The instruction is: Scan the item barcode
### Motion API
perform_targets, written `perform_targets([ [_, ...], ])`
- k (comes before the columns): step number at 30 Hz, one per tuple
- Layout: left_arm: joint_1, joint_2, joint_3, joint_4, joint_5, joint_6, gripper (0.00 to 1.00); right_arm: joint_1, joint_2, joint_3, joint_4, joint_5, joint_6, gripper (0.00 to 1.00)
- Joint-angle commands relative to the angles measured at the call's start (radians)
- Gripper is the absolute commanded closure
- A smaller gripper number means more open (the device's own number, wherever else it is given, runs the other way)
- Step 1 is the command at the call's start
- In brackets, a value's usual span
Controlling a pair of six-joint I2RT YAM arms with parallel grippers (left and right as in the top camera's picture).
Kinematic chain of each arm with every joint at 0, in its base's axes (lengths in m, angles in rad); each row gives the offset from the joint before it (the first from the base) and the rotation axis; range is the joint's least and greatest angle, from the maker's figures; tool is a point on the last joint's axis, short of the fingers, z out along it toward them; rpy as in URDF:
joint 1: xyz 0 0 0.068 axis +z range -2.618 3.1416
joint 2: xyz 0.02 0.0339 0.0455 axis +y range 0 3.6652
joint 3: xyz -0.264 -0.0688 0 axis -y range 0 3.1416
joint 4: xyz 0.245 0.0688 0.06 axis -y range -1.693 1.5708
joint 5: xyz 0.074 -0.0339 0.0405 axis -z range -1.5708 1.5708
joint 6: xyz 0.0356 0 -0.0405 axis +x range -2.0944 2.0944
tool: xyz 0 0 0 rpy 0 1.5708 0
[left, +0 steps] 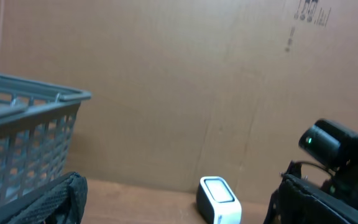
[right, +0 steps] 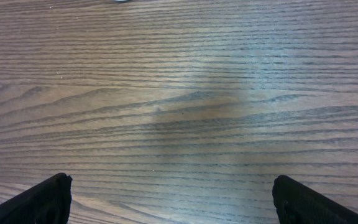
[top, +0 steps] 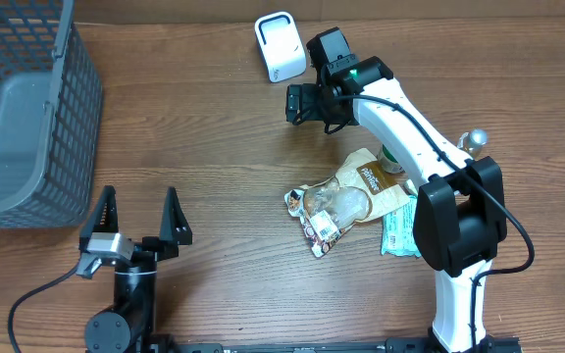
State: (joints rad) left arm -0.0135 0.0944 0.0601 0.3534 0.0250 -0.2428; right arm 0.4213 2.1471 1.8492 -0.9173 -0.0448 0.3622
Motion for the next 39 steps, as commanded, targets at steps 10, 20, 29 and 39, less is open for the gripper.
perform_targets([
  [10,-0.005,-0.092,-0.056,-0.107,-0.036,0.038,0.00,0.005,-0.032,0.017,0.004,0.006,-0.004,0.00],
  [20,-0.005,-0.092,-0.056,-0.346,-0.037,0.038,0.01,0.005,-0.032,0.016,0.004,0.007,-0.003,0.00],
  [29,-0.006,-0.092,-0.055,-0.431,-0.051,0.125,0.00,0.005,-0.032,0.017,0.004,0.006,-0.003,0.00],
  [39,-0.006,-0.092,-0.055,-0.430,-0.051,0.124,0.00,0.005,-0.032,0.016,0.004,0.006,-0.003,0.00],
])
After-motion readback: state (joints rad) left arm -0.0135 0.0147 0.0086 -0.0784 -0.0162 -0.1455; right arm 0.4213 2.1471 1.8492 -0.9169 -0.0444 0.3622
